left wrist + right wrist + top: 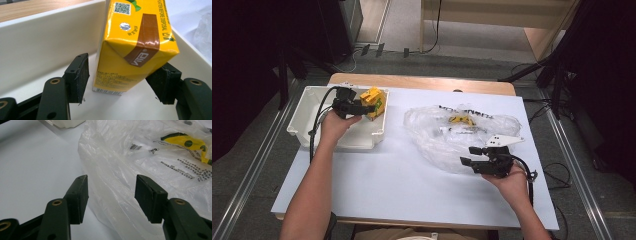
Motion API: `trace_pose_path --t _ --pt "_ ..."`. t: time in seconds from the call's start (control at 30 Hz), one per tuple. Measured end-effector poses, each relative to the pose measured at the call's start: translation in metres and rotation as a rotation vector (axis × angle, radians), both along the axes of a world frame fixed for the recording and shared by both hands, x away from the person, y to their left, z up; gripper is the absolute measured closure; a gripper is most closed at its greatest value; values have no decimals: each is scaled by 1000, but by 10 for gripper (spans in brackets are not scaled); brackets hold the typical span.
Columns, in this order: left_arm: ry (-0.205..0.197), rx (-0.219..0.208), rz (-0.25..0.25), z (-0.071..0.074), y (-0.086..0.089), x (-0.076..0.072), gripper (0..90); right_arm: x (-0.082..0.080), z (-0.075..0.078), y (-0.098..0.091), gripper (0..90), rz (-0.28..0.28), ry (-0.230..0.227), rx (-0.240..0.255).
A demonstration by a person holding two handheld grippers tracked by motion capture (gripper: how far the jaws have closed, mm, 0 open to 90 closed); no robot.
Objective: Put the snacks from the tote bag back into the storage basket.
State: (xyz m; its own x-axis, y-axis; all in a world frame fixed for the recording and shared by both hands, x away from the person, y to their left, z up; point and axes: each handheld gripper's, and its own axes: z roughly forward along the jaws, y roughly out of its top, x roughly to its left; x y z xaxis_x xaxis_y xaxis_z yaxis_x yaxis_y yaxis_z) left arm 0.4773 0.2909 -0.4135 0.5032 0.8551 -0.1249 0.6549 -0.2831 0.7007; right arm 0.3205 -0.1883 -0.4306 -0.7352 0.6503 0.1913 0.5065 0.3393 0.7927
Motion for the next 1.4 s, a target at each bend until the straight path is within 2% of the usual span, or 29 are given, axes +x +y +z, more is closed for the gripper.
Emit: trace_pose_path --t 0.13,0.37,0.73,0.9,1.07,1.23,1.3,1.4 --pt "-11 11 2 0 2 -6 378 0 0 0 454 -2 -1 2" --pt "-4 36 1 2 6 -16 378 0 0 -1 454 -1 -2 2" --pt "5 33 -10 4 12 -35 422 0 0 -1 454 0 0 2" --pt "12 0 -20 6 18 -43 517 0 0 0 454 0 0 5" --pt "27 -36 -52 6 20 -44 715 1 0 0 454 3 -1 4" --pt "25 -10 -77 6 11 -45 861 2 -1 1 457 5 -3 5" --pt "27 -22 -92 5 7 -44 900 2 -1 1 457 4 -3 3" --pt "25 -25 -102 4 2 -42 900 2 -1 1 458 4 -3 4"
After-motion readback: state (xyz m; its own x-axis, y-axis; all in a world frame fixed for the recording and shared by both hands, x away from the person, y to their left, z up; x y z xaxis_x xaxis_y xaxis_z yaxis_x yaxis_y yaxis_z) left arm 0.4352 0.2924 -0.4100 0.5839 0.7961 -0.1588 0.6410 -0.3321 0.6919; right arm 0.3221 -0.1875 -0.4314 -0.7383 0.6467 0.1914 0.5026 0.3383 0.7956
